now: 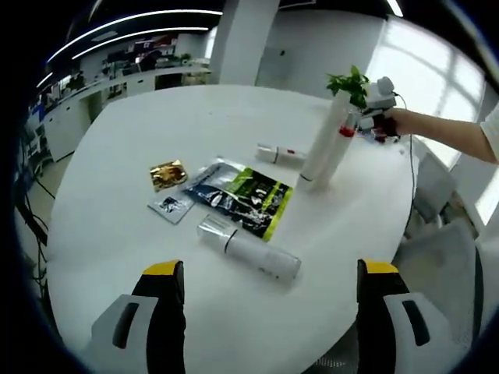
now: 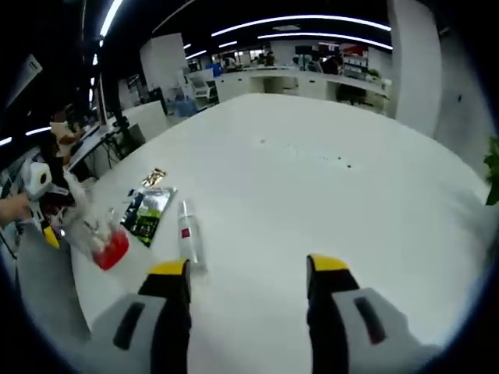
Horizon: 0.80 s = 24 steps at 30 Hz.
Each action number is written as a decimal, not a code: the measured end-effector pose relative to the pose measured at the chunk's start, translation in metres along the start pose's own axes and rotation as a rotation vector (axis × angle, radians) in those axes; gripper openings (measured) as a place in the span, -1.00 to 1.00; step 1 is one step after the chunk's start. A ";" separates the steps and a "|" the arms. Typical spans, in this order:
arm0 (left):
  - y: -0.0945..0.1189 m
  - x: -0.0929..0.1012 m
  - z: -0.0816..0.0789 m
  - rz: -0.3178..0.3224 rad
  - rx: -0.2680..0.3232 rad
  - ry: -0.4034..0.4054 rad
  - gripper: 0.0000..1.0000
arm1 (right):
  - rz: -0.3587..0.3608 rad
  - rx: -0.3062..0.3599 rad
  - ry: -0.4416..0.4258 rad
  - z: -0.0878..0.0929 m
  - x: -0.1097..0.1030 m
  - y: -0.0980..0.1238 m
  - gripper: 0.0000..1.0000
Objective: Arrange the skincare products in the storage area until every visible bottle or jar stands upright without overlapping.
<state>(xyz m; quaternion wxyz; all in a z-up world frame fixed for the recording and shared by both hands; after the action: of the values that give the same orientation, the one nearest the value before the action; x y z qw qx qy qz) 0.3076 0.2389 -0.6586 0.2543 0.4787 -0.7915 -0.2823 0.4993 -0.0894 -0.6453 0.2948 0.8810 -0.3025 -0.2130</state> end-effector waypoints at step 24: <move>-0.004 -0.013 0.011 -0.018 -0.025 0.035 0.79 | -0.372 -0.122 0.125 -0.010 -0.040 -0.101 -0.03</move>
<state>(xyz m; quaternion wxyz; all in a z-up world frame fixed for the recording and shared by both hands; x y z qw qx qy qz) 0.3078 0.2516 -0.6712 0.2712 0.4876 -0.7790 -0.2860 0.5171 0.0055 -0.6952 0.3216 0.9137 -0.1021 -0.2267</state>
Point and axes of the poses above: the point that each gripper's makers call its tool centre point, and the gripper's own axes: y roughly backward along the fingers, x roughly to its right, z roughly out of its underside, the point moved 4 cm from there along y, roughly backward along the fingers, and after that the axes turned 10 degrees about -z, right-handed, at the moved point
